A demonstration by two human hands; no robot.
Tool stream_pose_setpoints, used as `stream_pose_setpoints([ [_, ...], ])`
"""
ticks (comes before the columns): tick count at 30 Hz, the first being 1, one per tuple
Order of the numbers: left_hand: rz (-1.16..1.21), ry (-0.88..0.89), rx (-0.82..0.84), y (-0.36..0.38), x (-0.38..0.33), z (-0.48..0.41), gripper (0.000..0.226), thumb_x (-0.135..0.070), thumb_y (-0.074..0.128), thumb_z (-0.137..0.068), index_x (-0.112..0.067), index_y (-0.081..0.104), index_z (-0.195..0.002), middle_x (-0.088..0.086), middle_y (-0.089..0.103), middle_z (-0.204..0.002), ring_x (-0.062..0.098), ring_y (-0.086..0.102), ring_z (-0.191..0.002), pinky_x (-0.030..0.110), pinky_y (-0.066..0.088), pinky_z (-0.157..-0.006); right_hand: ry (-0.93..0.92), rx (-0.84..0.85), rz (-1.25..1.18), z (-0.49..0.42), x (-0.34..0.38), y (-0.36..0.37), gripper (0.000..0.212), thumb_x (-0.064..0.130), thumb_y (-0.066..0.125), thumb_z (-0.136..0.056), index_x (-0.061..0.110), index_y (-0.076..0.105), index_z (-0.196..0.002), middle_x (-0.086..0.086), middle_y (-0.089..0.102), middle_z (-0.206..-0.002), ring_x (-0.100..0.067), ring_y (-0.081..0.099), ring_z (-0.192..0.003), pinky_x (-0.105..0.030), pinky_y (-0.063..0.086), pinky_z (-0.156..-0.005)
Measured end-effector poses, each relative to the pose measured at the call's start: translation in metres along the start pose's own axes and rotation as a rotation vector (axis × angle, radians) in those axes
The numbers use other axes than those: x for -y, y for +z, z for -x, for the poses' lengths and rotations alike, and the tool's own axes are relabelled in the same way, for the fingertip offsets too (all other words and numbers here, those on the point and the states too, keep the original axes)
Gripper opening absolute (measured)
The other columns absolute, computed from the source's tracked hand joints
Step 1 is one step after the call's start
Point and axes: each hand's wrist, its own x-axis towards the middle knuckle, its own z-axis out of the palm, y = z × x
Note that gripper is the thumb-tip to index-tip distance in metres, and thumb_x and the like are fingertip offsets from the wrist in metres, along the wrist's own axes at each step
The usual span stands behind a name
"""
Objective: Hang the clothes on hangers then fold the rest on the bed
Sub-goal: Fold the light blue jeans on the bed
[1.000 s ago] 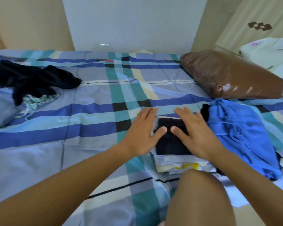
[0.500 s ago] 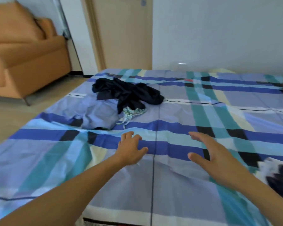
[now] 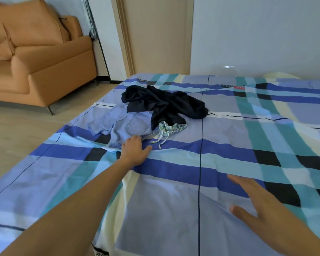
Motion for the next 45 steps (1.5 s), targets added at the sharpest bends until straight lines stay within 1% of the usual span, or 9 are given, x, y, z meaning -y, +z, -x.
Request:
stream_pose_setpoints([
  [6, 0.300, 0.200, -0.272, -0.035, -0.033, 0.009, 0.019, -0.016, 0.062, -0.095, -0.004, 0.067, -0.109, 0.009, 0.065, -0.111, 0.027, 0.060, -0.099, 0.035, 0.045, -0.085, 0.000, -0.005, 0.042, 0.004, 0.005, -0.004, 0.067, 0.057, 0.053, -0.095, 0.060, 0.005, -0.142, 0.033, 0.020, -0.144, -0.007, 0.026, -0.148, -0.028, 0.026, -0.119],
  [15, 0.617, 0.558, -0.239, -0.086, -0.131, 0.097, 0.014, -0.004, 0.067, -0.091, -0.015, 0.068, -0.100, -0.018, 0.065, -0.093, -0.002, 0.059, -0.074, 0.009, 0.041, -0.071, -0.009, -0.076, -0.082, 0.011, 0.010, -0.008, 0.080, 0.049, 0.063, -0.093, 0.055, 0.006, -0.149, 0.028, 0.031, -0.147, -0.001, 0.036, -0.140, -0.022, 0.034, -0.110],
  [20, 0.906, 0.715, 0.169, -0.104, -0.183, 0.166, 0.024, 0.015, 0.058, -0.087, -0.007, 0.065, -0.092, 0.003, 0.068, -0.079, 0.019, 0.060, -0.064, 0.031, 0.048, -0.061, -0.009, -0.149, -0.396, 0.001, 0.008, -0.015, 0.103, 0.042, 0.079, -0.081, 0.053, 0.006, -0.155, 0.024, 0.043, -0.141, 0.002, 0.055, -0.116, -0.021, 0.047, -0.092],
  [23, 1.070, 0.759, 0.506, -0.102, -0.191, 0.183, 0.032, 0.026, 0.050, -0.084, -0.002, 0.061, -0.095, -0.005, 0.065, -0.079, 0.004, 0.061, -0.070, 0.015, 0.047, -0.068, -0.057, -0.315, -0.414, -0.001, 0.000, -0.025, 0.062, 0.053, 0.067, -0.077, 0.051, 0.045, -0.135, 0.000, 0.048, -0.142, -0.014, 0.056, -0.117, -0.015, 0.044, -0.090],
  [28, 1.098, 0.632, 0.371, -0.107, -0.177, 0.161, 0.024, 0.010, 0.054, -0.078, -0.008, 0.061, -0.092, 0.005, 0.061, -0.085, 0.017, 0.054, -0.076, 0.020, 0.044, -0.066, -0.101, -0.402, -0.308, 0.016, 0.006, -0.039, 0.012, 0.017, 0.075, -0.086, 0.019, 0.064, -0.089, 0.007, 0.056, -0.120, -0.008, 0.056, -0.111, -0.021, 0.043, -0.082],
  [32, 0.657, 0.525, -0.079, -0.105, -0.152, 0.134, 0.023, 0.001, 0.063, -0.087, -0.018, 0.059, -0.100, -0.006, 0.064, -0.097, 0.015, 0.060, -0.081, 0.030, 0.051, -0.072, -0.051, -0.361, -0.326, 0.015, 0.017, -0.048, 0.031, 0.025, 0.064, -0.098, 0.014, 0.046, -0.075, 0.002, 0.047, -0.065, -0.007, 0.041, -0.057, -0.022, 0.033, -0.055],
  [38, 0.556, 0.709, -0.552, -0.133, -0.178, 0.186, 0.011, 0.000, 0.062, -0.090, -0.008, 0.061, -0.098, 0.004, 0.057, -0.099, 0.012, 0.054, -0.093, 0.017, 0.039, -0.084, 0.104, -0.429, -0.705, 0.018, 0.036, -0.067, 0.047, 0.037, 0.065, -0.094, -0.005, 0.046, -0.087, -0.027, 0.056, -0.084, -0.036, 0.059, -0.073, -0.047, 0.049, -0.072],
  [42, 0.567, 1.020, -0.270, -0.128, -0.204, 0.231, 0.018, -0.025, 0.068, -0.092, -0.007, 0.063, -0.094, 0.002, 0.056, -0.095, 0.020, 0.055, -0.092, 0.029, 0.042, -0.079, 0.270, -0.364, -1.270, 0.024, 0.045, -0.081, 0.025, 0.022, 0.058, -0.101, 0.005, 0.068, -0.116, -0.010, 0.077, -0.104, -0.028, 0.075, -0.097, -0.044, 0.057, -0.091],
  [45, 0.441, 0.902, 0.025, -0.098, -0.209, 0.235, 0.062, -0.058, 0.078, -0.075, -0.023, 0.053, -0.120, -0.010, 0.047, -0.115, 0.013, 0.052, -0.107, 0.035, 0.049, -0.080, 0.302, -0.371, -1.507, 0.028, 0.047, -0.088, 0.030, 0.027, 0.053, -0.104, 0.005, 0.066, -0.119, -0.015, 0.076, -0.108, -0.032, 0.072, -0.105, -0.049, 0.056, -0.096],
])
